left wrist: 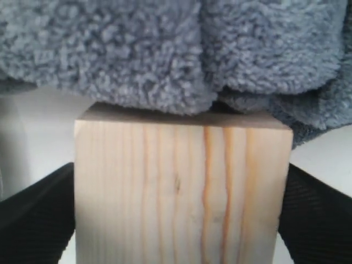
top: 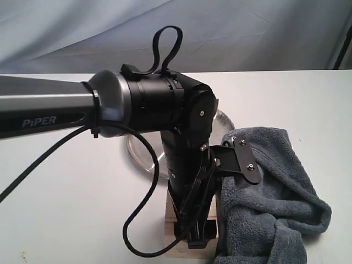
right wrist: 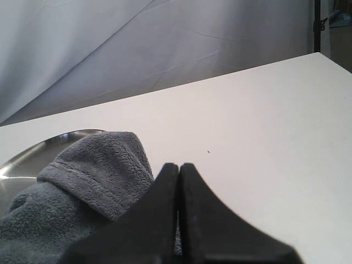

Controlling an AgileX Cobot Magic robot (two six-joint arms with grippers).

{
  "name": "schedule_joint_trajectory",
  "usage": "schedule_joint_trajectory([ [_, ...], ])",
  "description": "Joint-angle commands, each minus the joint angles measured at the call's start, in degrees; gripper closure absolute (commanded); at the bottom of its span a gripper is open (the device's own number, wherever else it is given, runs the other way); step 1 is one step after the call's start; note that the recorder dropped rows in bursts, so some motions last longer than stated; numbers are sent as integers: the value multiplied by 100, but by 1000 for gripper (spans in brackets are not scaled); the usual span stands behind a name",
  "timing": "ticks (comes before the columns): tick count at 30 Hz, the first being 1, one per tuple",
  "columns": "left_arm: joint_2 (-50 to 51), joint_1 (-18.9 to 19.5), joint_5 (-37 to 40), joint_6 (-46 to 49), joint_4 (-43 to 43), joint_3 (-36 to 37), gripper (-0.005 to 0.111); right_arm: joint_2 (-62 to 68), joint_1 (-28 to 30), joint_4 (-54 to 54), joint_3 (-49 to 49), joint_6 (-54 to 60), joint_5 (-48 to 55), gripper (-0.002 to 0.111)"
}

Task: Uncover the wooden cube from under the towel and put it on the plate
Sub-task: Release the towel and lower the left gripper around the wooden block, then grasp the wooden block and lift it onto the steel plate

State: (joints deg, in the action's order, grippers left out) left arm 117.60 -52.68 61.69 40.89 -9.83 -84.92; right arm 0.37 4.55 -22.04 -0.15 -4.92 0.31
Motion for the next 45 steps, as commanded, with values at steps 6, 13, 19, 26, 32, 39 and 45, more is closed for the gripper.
schedule_joint_trajectory([
  [6, 296, 14, -286, 119, -136, 265, 22, -37, 0, -28, 15, -23, 68, 105],
  [13, 305, 14, -340, 142, -185, 292, 22, -37, 0, -28, 15, -23, 68, 105],
  [19, 357, 14, -340, 142, -201, 292, 36, -37, 0, -28, 15, -23, 68, 105],
  [26, 397, 14, -353, 154, -180, 292, 65, -37, 0, -28, 15, -23, 68, 105],
  [32, 383, 14, -244, 141, -155, 292, 86, -37, 0, -28, 15, -23, 68, 105],
  [39, 373, 14, -171, -446, -162, 268, 85, -37, 0, -28, 15, -23, 68, 105],
  [45, 373, 14, -196, -1050, 108, 268, 67, -37, 0, -28, 15, -23, 68, 105],
])
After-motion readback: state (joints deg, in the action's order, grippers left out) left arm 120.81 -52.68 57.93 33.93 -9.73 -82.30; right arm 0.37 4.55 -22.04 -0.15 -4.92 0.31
